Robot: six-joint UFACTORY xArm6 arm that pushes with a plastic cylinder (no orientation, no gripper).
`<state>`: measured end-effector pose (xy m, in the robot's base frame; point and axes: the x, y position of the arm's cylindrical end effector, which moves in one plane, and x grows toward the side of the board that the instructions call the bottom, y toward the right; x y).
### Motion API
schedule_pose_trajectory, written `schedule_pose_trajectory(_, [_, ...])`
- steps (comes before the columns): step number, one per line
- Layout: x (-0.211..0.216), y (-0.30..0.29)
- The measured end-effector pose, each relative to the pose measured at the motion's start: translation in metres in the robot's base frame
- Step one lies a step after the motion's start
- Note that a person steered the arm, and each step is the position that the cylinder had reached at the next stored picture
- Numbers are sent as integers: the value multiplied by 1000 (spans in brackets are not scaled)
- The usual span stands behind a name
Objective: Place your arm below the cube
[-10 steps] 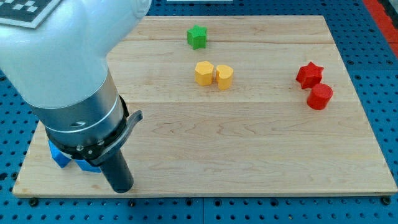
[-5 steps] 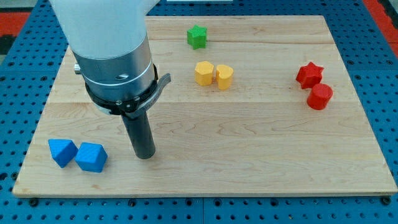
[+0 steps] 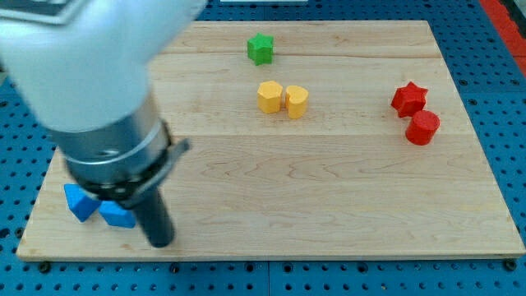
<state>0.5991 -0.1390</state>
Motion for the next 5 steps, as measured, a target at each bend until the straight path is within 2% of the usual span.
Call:
schedule_pose_trajectory(2, [2,-25])
schedule_pose_trajectory(3, [6,-56])
schedule_pose_trajectory(5, [2,-50])
